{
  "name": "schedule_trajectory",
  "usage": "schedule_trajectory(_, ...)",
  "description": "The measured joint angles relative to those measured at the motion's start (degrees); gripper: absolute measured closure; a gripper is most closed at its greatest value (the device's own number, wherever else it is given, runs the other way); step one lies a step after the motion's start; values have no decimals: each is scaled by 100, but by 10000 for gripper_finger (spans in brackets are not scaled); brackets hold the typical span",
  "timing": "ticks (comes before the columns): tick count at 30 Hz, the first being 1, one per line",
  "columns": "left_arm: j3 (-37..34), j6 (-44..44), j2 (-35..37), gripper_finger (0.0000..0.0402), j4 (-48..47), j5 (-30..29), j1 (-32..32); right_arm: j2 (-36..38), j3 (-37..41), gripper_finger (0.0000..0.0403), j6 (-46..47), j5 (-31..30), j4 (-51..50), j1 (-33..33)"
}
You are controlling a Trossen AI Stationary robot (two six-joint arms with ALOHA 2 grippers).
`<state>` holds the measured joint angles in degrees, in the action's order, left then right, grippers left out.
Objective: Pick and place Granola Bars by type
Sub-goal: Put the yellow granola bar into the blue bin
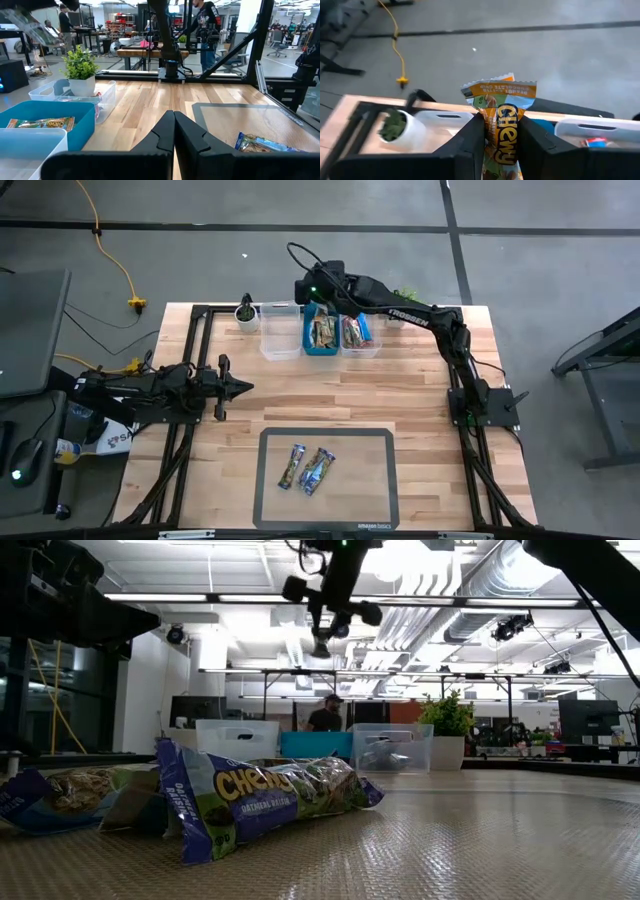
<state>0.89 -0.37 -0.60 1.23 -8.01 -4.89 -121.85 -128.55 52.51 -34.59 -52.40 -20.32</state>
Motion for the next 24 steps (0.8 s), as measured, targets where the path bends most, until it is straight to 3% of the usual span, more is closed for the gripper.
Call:
schedule_trajectory(16, 2, 1, -2, 401, 1, -2, 0, -876, 9, 325, -87, 1469, -77, -736)
schedule_trajectory(24, 2, 1, -2, 401, -1, 0, -2, -1256, 9, 325, 32, 2017, 99, -792)
